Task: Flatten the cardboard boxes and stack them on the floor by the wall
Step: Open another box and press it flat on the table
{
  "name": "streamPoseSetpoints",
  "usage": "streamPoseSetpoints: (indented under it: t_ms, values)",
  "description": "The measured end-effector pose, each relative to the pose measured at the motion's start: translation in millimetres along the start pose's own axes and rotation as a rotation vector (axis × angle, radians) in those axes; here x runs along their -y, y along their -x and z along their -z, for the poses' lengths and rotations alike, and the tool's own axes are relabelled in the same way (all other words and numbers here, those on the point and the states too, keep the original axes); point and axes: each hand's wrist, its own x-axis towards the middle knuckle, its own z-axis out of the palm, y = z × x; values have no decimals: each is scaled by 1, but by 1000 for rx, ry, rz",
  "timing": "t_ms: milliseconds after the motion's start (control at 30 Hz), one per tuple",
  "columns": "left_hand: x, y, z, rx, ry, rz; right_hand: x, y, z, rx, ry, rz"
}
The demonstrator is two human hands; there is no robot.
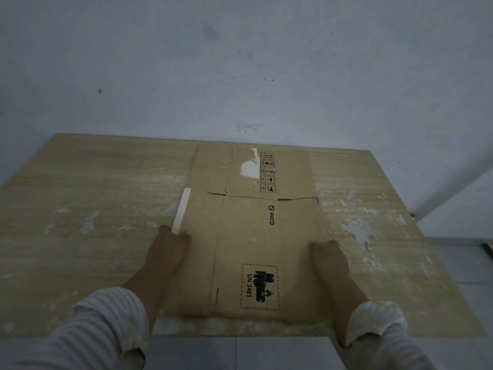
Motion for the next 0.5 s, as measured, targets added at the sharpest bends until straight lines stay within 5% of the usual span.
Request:
streamPoseSetpoints:
  t_ms: [500]
  values:
    - [-19,47,64,-262,127,-106,35,51,45,-171,-180,248]
